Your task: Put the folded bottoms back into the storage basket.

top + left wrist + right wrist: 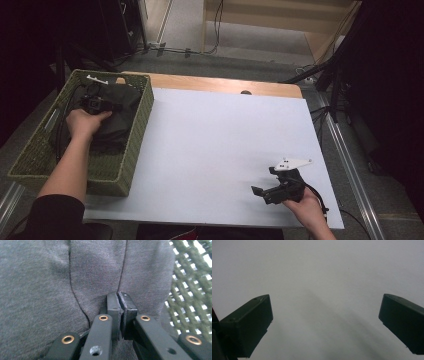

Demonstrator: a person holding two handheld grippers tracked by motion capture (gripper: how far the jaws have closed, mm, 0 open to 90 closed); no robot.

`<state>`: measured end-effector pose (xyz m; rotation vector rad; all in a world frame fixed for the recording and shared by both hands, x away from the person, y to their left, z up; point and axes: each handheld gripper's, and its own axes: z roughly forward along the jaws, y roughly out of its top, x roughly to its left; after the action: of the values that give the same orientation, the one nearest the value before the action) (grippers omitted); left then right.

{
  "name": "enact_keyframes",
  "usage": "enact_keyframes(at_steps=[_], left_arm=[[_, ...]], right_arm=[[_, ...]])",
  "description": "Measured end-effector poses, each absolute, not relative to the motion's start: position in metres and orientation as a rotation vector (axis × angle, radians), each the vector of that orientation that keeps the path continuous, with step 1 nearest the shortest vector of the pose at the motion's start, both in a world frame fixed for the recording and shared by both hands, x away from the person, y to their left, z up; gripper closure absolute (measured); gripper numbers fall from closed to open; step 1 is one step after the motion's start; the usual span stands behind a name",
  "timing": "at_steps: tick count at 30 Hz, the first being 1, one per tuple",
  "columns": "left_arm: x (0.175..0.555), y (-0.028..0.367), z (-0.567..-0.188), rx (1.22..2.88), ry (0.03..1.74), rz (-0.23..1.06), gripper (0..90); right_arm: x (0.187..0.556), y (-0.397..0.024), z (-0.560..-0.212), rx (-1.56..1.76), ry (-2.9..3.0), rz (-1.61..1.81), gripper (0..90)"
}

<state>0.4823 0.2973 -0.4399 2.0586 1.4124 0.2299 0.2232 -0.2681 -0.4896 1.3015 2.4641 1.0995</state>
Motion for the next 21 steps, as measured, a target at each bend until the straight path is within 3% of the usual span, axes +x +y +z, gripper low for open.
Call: enact_keyframes(at_steps=[8, 15, 21], left_arm=[[0.48, 0.294, -0.43, 2.116, 1.395, 0.26, 85.8], [0.478, 0.317, -0.394, 2.005, 1.459, 0.306, 85.9], [0.484, 0.339, -0.4, 1.916, 1.551, 0.336, 85.9]], right_arm=[[0.222, -0.268, -0.489, 1.295, 2.463, 1.098, 0.0], [0.223, -0.267, -0.49, 1.295, 2.468, 1.088, 0.0], [0.223, -0.267, -0.49, 1.3, 2.469, 1.09, 0.0]])
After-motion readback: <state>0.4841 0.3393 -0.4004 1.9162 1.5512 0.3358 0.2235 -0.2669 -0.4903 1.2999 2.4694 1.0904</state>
